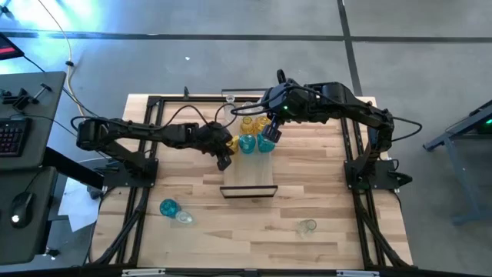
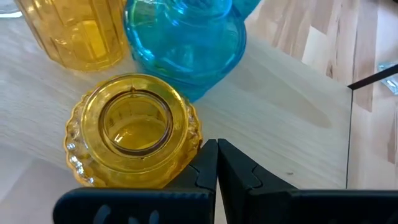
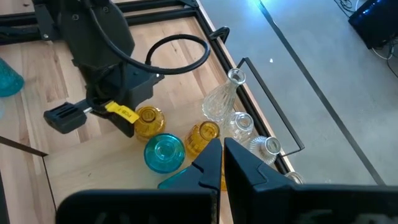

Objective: Sort vases onto shelf
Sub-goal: Move the bottom yellow flower vase to the center of the shelf aligned with the other yellow flower vase

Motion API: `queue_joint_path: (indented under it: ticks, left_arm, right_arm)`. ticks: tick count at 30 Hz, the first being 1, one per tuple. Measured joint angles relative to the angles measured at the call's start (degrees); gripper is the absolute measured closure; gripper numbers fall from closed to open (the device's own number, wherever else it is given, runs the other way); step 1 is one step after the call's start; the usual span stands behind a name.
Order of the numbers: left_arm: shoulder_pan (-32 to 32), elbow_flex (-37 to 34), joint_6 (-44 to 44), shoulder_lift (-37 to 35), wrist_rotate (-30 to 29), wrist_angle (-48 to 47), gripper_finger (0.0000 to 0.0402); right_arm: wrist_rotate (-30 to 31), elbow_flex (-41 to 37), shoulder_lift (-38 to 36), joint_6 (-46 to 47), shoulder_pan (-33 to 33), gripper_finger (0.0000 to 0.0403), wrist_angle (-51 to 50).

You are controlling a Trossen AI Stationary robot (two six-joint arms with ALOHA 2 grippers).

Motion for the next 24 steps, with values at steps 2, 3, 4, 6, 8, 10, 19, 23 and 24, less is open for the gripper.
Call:
queue_joint_path:
  ticks: [2,3,4,6,8,10,19,23,24]
  left_arm:
    - [0.0,0.0,0.0,0.0,0.0,0.1,0.0401]
    - [-0.1,0.0,0.0,-0.1,0.0,0.2,0.0401]
    - [-0.4,0.0,-0.1,-0.3,0.1,0.2,0.0401]
    - [-1.3,0.0,-0.8,-1.0,0.7,0.3,0.0401]
    - [-2.2,0.0,-1.7,-1.7,2.0,-0.2,0.0401]
    - [-3.0,0.0,-1.9,-2.4,2.2,-1.1,0.0401]
    - [-3.0,0.0,-0.4,-2.9,-1.2,-5.9,0.0401]
    - [-2.2,0.0,0.0,-2.9,-1.5,-5.9,0.0401]
    - [-1.9,0.0,0.1,-2.9,-1.5,-5.9,0.0401]
  right_arm:
    - [0.0,0.0,0.0,0.0,0.0,0.0403,0.0]
    - [0.0,0.0,0.0,0.1,0.0,0.0403,0.0]
    - [0.0,0.0,0.0,0.1,0.2,0.0403,0.0]
    - [0.0,0.0,0.0,0.0,0.4,0.0403,0.0]
    - [0.0,0.0,0.0,0.1,0.6,0.0403,0.0]
    - [0.0,0.0,0.0,0.1,0.8,0.0403,0.0]
    - [0.0,0.0,0.0,0.0,0.7,0.0403,0.0]
    - [0.0,0.0,0.0,0.1,0.8,0.0403,0.0]
    - [0.0,0.0,0.0,0.1,1.0,0.0403,0.0]
